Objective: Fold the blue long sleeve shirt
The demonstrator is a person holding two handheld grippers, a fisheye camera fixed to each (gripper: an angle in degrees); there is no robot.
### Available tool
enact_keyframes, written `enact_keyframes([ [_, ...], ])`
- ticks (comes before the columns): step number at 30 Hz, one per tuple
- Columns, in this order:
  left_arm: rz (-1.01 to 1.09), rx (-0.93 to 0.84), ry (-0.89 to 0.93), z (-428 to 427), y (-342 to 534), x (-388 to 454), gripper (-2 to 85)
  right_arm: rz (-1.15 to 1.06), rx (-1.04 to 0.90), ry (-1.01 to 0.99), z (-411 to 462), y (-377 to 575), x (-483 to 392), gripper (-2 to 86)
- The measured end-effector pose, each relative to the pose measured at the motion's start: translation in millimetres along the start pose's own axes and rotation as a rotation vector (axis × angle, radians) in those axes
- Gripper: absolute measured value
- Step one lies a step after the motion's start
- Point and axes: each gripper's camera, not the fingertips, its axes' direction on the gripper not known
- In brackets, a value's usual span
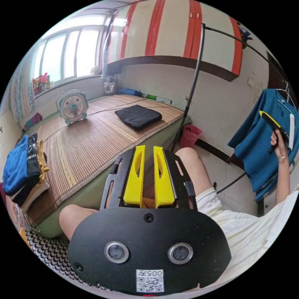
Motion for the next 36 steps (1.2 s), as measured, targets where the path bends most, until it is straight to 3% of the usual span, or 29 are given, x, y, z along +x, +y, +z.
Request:
enact_keyframes([
  [6, 0.084, 0.049, 0.078, 0.7, -10.9, 27.7, 6.1, -0.034, 0.151, 0.345, -134.7, -14.3, 86.6, 3.1],
  [12, 0.091, 0.044, 0.127, 8.6, -6.1, 30.2, 6.4, -0.105, 0.048, 0.629, -193.5, -63.8, 154.3, 3.3],
  [26, 0.050, 0.061, 0.133, 6.2, 9.3, 5.5, 6.4, -0.249, -0.428, 0.632, -82.1, -124.0, 233.1, 4.0],
  [36, 0.022, 0.071, 0.169, 5.3, 7.9, -7.0, 6.4, -0.429, -0.455, 0.766, -33.3, -115.0, 234.5, -1.0],
])
